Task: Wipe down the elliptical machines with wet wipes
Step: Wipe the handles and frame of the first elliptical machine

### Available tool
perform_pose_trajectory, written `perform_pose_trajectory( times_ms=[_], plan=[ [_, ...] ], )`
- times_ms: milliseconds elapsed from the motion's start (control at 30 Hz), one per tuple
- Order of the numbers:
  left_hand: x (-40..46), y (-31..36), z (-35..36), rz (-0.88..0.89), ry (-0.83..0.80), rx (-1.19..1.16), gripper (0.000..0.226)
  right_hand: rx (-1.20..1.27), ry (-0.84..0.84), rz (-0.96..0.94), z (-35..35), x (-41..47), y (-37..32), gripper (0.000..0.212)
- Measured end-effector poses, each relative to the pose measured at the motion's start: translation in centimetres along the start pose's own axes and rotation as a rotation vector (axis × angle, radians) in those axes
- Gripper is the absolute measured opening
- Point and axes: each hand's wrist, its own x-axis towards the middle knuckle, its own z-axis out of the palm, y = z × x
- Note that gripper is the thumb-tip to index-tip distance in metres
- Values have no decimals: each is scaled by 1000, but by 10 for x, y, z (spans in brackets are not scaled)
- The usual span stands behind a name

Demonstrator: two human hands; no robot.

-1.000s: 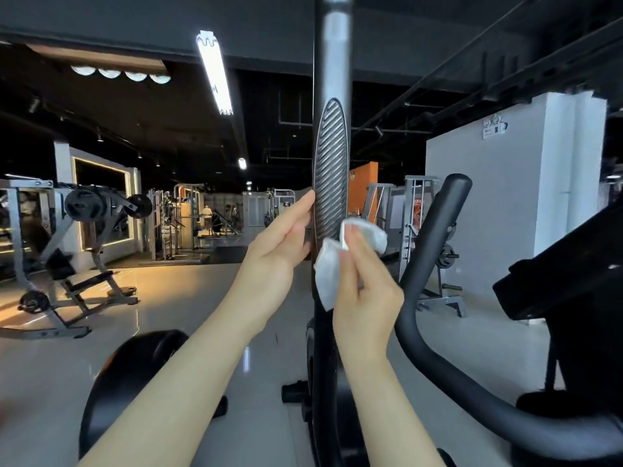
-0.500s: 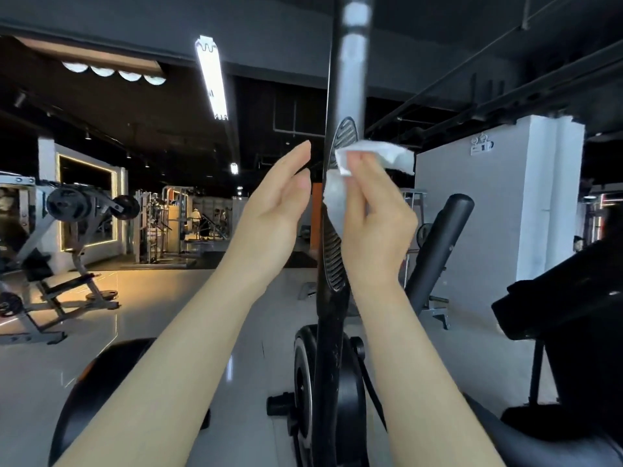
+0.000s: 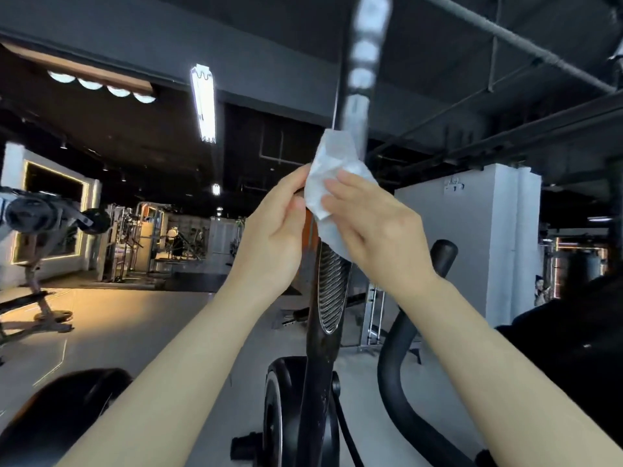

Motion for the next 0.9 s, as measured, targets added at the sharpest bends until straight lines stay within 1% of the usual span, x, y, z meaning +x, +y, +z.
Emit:
perform_pose_trajectory(
  times_ms=[33,167,233,300,333,400,500,567,600,667,733,800,867,900],
  plan=[
    [1,1,3,30,18,44,41,-7,18,-21,1,8,5,15],
    [5,0,20,146,145,199,50,-66,121,5,5,76,43,15],
    [8,-7,33,194,220,347,52,-144,103,-1,9,112,61,15],
    [13,-12,48,186,273,475,55,-226,61,10,12,132,72,14],
    [16,-12,54,173,289,506,57,-217,48,36,12,132,73,13],
    [21,-12,63,163,308,537,60,-137,34,59,7,115,65,14],
    [29,-19,68,167,333,605,62,-87,-26,-81,-4,80,51,15],
    [29,-24,70,170,356,605,60,-73,-97,-163,-9,86,58,12],
    [29,-25,70,189,361,601,59,-113,-139,-190,-11,98,64,12],
    [28,-27,69,226,366,595,56,-288,-256,-242,-9,130,77,19],
    [29,-28,67,227,370,589,57,-434,-354,-224,-2,165,91,17],
    [30,-29,67,220,370,597,57,-486,-416,-160,-4,190,100,26],
    [29,-31,67,211,369,597,57,-476,-402,-104,-11,196,105,35],
    [29,-32,67,204,371,590,56,-434,-360,-57,-13,191,104,34]
  ],
)
